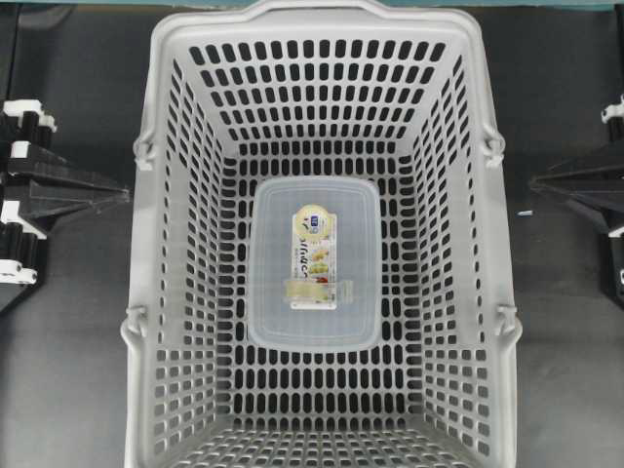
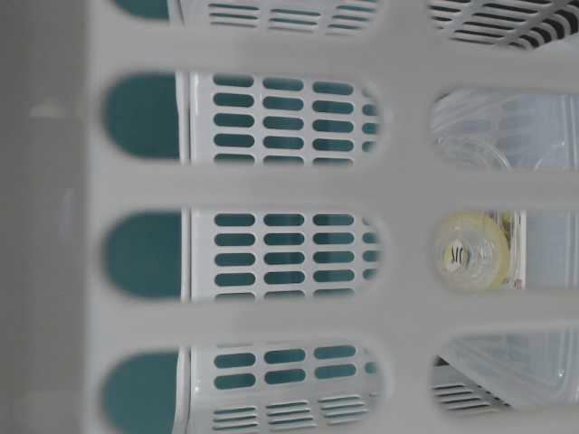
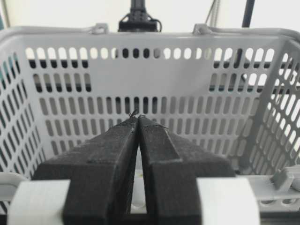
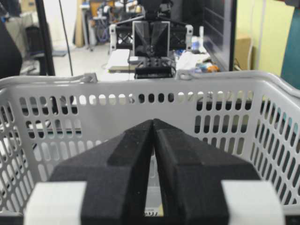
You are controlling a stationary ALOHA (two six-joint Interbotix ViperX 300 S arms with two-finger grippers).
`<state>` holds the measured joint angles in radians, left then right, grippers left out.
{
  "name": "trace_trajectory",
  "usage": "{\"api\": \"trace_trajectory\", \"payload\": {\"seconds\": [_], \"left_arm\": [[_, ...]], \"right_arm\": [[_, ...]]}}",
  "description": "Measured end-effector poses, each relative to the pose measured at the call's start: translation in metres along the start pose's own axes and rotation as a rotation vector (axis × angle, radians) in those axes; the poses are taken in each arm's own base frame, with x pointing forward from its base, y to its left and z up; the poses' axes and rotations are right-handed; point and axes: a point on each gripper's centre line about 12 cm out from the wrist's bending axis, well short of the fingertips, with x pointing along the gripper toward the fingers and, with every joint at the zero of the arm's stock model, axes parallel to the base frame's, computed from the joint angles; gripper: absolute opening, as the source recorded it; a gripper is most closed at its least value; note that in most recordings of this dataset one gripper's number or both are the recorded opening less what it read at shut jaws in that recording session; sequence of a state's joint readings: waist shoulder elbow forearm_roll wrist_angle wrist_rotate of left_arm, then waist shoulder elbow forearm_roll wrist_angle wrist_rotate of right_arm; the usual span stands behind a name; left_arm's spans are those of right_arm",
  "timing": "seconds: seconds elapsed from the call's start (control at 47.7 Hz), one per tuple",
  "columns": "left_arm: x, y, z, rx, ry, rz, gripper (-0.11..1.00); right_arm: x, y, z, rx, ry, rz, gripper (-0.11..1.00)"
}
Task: Pick up the tape dispenser from the shopping basket with the left arm.
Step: 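Move the left gripper into the basket above the clear tape dispenser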
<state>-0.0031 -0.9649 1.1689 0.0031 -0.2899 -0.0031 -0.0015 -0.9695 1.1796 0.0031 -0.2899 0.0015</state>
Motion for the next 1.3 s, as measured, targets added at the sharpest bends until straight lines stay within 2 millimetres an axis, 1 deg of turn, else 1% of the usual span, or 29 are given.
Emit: {"api": "trace_trajectory", "payload": {"seconds": [0.042, 0.084, 0.335, 0.482, 0.608, 0.692, 0.755, 0.797, 0.901, 0.943, 1.006, 1.069, 1.111, 1.153, 1.195, 1.3], "left_arm": [[0.0, 0.0, 0.0, 0.001, 0.002, 0.0, 0.05], [0.003, -0.001, 0.003, -0.007, 0.025, -0.006, 0.0], [0.033, -0.011, 0.035, -0.044, 0.229, -0.04, 0.0], [0.059, -0.021, 0.041, -0.034, 0.383, -0.068, 0.0], [0.084, -0.026, 0.033, -0.023, 0.522, -0.073, 0.0], [0.101, -0.028, 0.029, -0.018, 0.596, -0.07, 0.0], [0.113, -0.03, 0.026, -0.017, 0.646, -0.069, 0.0], [0.124, -0.032, 0.022, -0.014, 0.685, -0.068, 0.0], [0.143, -0.033, 0.014, -0.006, 0.763, -0.064, 0.0], [0.149, -0.034, 0.012, -0.002, 0.796, -0.062, 0.0], [0.159, -0.035, 0.007, 0.002, 0.845, -0.06, 0.0], [0.167, -0.035, -0.001, 0.008, 0.894, -0.057, 0.02], [0.171, -0.036, -0.006, 0.007, 0.923, -0.055, 0.07], [0.175, -0.036, -0.012, 0.008, 0.95, -0.052, 0.16], [0.179, -0.037, -0.017, 0.006, 0.975, -0.05, 0.28], [0.191, -0.042, -0.029, 0.002, 1.026, -0.047, 0.61]], "right_arm": [[0.0, 0.0, 0.0, 0.002, 0.0, 0.0, 0.0], [0.0, 0.0, 0.0, 0.005, 0.002, 0.001, 0.0], [-0.001, 0.001, 0.0, 0.034, 0.005, 0.002, 0.0], [-0.002, 0.001, 0.001, 0.035, 0.003, 0.003, 0.0], [-0.002, 0.001, 0.001, 0.037, 0.003, 0.003, 0.01], [-0.002, 0.001, 0.0, 0.037, 0.012, 0.003, 0.09], [-0.002, 0.0, -0.001, 0.037, 0.022, 0.002, 0.19], [-0.002, 0.001, -0.002, 0.038, 0.028, 0.003, 0.28], [-0.003, 0.001, -0.002, 0.038, 0.034, 0.002, 0.52], [-0.003, 0.001, -0.002, 0.037, 0.032, 0.003, 0.59], [-0.003, 0.001, -0.002, 0.038, 0.032, 0.003, 0.66], [-0.003, 0.001, -0.002, 0.038, 0.032, 0.003, 0.68], [-0.003, 0.001, -0.003, 0.038, 0.035, 0.002, 0.67], [-0.003, 0.001, -0.002, 0.037, 0.035, 0.003, 0.67], [-0.003, 0.001, -0.002, 0.038, 0.035, 0.003, 0.67], [-0.003, 0.001, -0.002, 0.037, 0.035, 0.003, 0.67]]}}
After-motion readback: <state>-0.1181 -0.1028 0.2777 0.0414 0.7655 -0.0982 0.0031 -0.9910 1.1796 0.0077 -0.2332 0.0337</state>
